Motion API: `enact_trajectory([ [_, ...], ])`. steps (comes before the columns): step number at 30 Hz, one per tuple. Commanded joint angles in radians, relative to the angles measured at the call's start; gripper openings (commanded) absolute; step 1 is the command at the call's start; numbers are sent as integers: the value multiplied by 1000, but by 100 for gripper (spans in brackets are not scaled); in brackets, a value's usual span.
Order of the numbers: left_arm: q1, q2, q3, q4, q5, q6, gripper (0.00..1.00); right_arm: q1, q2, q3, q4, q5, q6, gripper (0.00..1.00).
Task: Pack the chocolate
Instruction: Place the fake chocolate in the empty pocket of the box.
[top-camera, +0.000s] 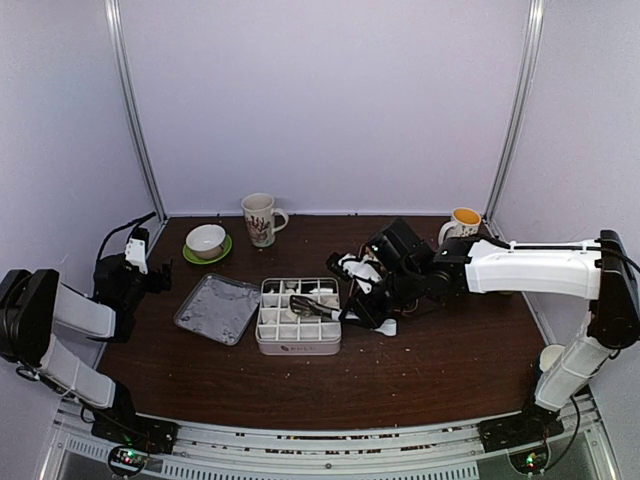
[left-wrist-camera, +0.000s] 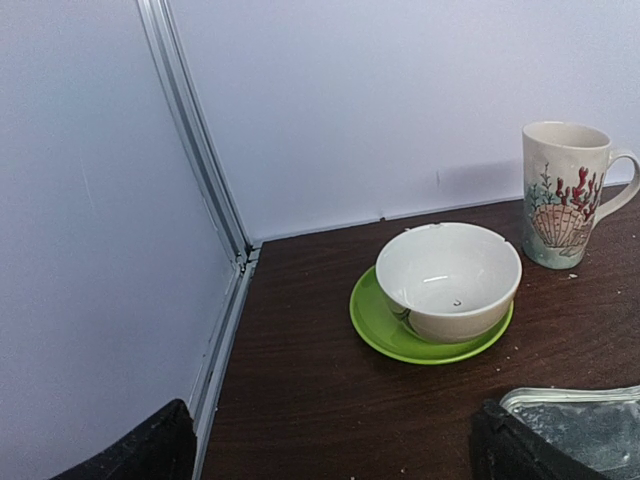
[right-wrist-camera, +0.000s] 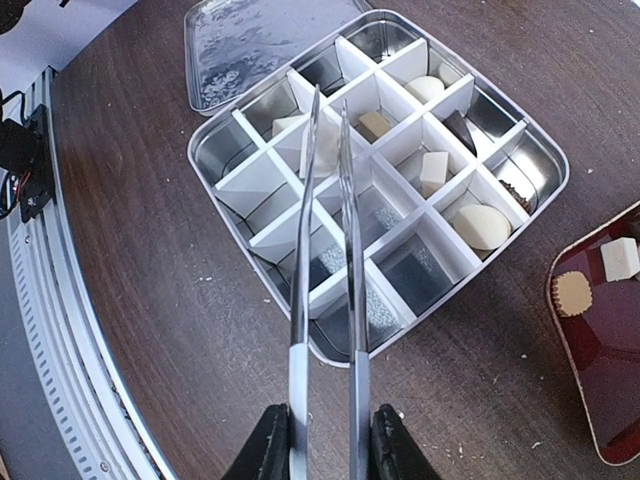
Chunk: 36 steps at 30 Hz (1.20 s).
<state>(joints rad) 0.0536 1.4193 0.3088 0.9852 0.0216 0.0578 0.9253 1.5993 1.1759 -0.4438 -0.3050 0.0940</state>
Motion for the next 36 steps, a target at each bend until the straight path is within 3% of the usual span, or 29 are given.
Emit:
enact_trajectory([
  [1, 8, 4, 20, 28, -5, -9, 98, 6, -4, 32, 33, 28, -13, 20],
  [25, 7, 4, 19, 28, -5, -9, 98, 6, -35, 22, 50, 44, -12, 32],
  [36, 7, 4, 19, 29, -5, -9, 98, 7, -40, 21, 55, 48, -8, 33],
])
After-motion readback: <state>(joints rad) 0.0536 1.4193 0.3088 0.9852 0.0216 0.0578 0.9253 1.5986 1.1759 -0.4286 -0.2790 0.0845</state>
